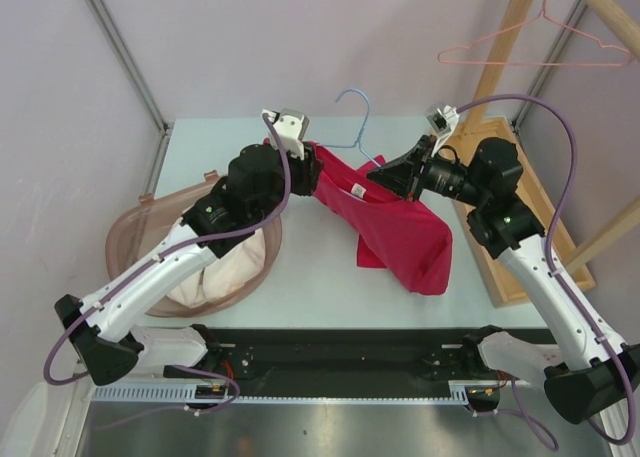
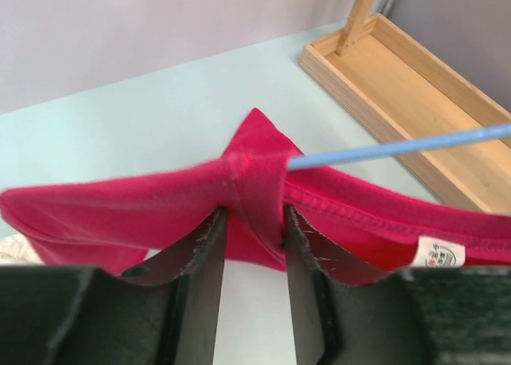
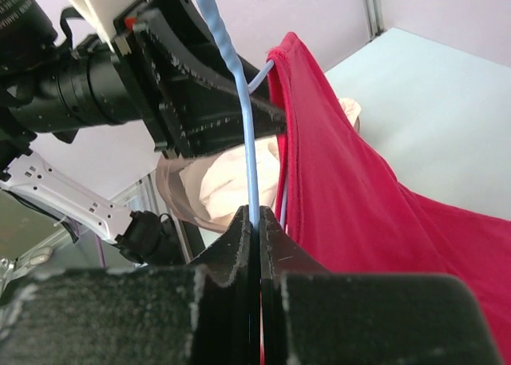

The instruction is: Remove the t-shirt from the hanger

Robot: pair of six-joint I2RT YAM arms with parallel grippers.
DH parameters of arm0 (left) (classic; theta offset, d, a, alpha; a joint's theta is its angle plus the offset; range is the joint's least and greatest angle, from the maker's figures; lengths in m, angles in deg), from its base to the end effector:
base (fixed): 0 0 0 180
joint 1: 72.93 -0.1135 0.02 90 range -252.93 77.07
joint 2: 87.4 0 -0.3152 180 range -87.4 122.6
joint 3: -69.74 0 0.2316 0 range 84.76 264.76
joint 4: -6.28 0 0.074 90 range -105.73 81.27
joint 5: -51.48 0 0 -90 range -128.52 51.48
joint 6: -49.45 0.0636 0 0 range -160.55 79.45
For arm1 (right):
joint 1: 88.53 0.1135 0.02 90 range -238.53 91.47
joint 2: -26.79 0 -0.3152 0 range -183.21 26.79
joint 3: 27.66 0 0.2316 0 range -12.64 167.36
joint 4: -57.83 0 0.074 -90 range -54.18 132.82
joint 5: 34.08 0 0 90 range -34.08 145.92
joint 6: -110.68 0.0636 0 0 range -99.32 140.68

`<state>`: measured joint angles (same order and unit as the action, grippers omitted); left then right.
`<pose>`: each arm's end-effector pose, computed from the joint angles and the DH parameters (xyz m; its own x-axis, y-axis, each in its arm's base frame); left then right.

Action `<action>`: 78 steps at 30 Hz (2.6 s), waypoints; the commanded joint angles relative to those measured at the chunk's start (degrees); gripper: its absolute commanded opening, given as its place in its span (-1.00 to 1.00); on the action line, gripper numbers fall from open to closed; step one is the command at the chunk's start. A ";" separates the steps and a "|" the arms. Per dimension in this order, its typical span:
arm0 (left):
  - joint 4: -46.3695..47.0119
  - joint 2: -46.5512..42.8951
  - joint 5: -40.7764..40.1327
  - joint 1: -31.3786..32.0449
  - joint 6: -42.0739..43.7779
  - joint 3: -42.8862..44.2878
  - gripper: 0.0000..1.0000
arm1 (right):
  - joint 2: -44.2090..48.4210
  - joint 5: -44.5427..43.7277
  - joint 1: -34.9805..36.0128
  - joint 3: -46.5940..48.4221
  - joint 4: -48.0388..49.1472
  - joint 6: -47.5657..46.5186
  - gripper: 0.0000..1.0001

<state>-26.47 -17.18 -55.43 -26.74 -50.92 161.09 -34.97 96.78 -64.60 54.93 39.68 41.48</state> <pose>0.1943 -0.1759 0.4664 -0.2259 -0.0133 -0.9741 0.4600 0.8799 -0.1187 0.1744 0.1229 0.4792 -0.2811 0.1691 -0.9447 -0.8604 0.3917 0.3261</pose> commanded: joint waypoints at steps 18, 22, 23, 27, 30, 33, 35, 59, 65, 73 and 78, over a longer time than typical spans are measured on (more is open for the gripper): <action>6.22 6.16 -5.77 -1.72 4.74 8.74 -0.99 | 17.18 -6.75 0.51 -9.82 -7.32 -4.89 -1.00; 8.24 6.51 -7.78 -1.81 5.53 8.74 -0.99 | 20.44 -8.16 0.34 -12.46 -8.81 -4.98 -1.00; 8.94 6.60 -8.14 -1.81 6.06 8.74 -0.99 | 21.06 -8.51 0.34 -12.81 -8.99 -4.98 -1.00; 9.91 8.00 -9.72 -2.16 8.08 9.79 -0.99 | 24.40 -10.45 0.25 -14.04 -10.57 -5.68 -1.00; 9.83 9.32 -11.13 -2.86 9.23 10.76 -0.99 | 27.21 -10.72 0.25 -14.66 -11.37 -5.50 -1.00; 9.48 10.73 -10.43 -4.27 8.62 11.47 -0.99 | 29.76 -10.63 0.25 -15.36 -11.63 -5.42 -1.00; 8.69 11.78 -9.03 -5.32 7.56 12.25 -0.99 | 31.87 -10.80 0.25 -15.80 -12.07 -5.50 -1.00; 6.14 14.43 11.98 -8.58 0.27 11.56 -0.99 | 32.76 -23.10 0.33 -23.62 7.43 2.05 -1.00; 6.84 14.33 18.82 -8.58 -2.98 9.98 -0.99 | 23.89 -24.78 0.77 -23.45 20.86 3.72 -1.00; 6.23 15.21 25.52 -8.58 -5.80 8.92 -0.99 | 9.04 -28.29 2.71 -16.87 29.58 2.49 -1.00; 4.12 15.22 25.78 -8.58 -5.19 8.13 -0.99 | 0.96 -31.71 3.59 -9.77 31.00 1.88 -1.00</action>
<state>-23.01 -0.92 -32.08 -34.87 -55.18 169.88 -30.60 69.48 -61.76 37.16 62.91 44.43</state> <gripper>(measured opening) 0.009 0.034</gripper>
